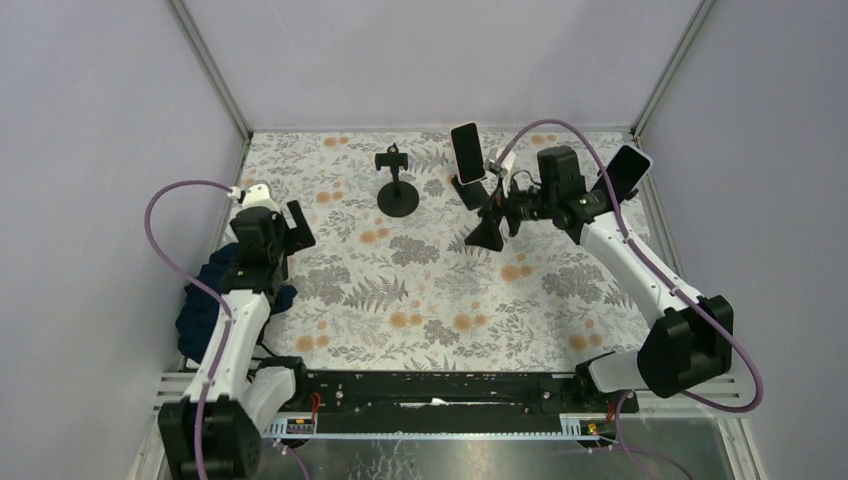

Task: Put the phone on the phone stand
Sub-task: Pick up the phone at the center of the board.

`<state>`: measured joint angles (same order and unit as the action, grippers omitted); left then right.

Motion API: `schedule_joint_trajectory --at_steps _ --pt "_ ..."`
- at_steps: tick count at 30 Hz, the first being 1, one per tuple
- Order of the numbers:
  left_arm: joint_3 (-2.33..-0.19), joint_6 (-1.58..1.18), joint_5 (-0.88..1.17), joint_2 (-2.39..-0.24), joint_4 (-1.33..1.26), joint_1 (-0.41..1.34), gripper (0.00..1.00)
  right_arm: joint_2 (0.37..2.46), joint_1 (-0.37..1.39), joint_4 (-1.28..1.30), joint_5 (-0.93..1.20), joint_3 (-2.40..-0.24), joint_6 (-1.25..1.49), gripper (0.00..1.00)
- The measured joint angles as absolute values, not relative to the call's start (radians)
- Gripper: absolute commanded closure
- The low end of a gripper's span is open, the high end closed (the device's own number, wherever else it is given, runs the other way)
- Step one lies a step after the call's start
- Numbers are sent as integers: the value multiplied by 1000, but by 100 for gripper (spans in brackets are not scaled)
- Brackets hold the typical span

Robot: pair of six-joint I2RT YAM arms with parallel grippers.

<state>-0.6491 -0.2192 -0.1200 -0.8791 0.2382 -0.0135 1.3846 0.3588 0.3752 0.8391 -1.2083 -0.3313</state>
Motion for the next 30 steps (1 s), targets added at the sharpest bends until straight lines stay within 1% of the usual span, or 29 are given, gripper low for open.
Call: schedule_joint_trajectory --at_steps 4,8,13,22,30 --pt "-662 -197 -54 -1053 200 -113 1 1382 327 368 886 -1100 -319 0" --pt "-709 -163 -4 -1215 199 -176 1 1354 310 346 918 -1076 -308 0" --pt "-789 -115 1 -1390 213 -208 1 1300 305 319 957 -1076 -302 0" --pt "-867 -63 -18 -1562 244 -256 1 1296 303 313 993 -1076 -291 0" --pt "-878 -50 -47 -1620 247 -308 1 1296 303 309 1013 -1076 -284 0"
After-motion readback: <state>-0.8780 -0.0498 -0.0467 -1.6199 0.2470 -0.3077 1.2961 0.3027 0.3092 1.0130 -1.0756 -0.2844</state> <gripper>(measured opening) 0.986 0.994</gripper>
